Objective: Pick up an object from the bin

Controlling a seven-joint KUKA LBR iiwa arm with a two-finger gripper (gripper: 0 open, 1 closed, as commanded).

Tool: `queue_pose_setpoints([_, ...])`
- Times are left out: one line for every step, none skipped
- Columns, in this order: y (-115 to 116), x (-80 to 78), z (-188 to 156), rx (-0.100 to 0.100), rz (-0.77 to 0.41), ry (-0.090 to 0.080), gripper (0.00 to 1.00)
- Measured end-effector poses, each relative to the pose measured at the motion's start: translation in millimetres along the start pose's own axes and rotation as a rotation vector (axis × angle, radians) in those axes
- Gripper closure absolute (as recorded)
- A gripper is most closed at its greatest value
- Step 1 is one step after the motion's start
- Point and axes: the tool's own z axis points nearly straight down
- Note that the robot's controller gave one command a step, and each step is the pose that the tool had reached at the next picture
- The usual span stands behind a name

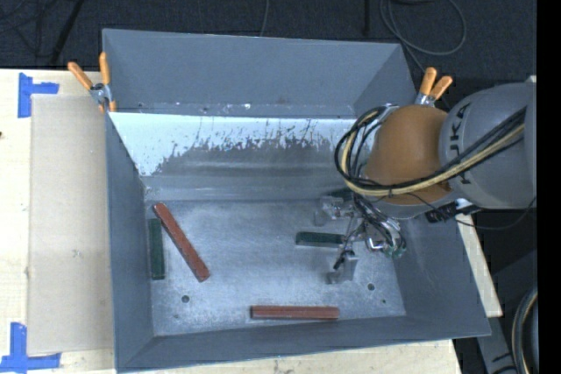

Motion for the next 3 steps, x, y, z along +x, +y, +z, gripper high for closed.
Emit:
queue_pose_setpoints([0.1, 0.1, 0.5, 0.000, -0.001, 0.000, 0.00])
queue_pose_setpoints([0.2, 0.1, 0.9, 0.000, -0.002, 0.000, 0.00])
queue_pose_setpoints([0.2, -0.5, 0.2, 0.001, -0.002, -0.002, 1.00])
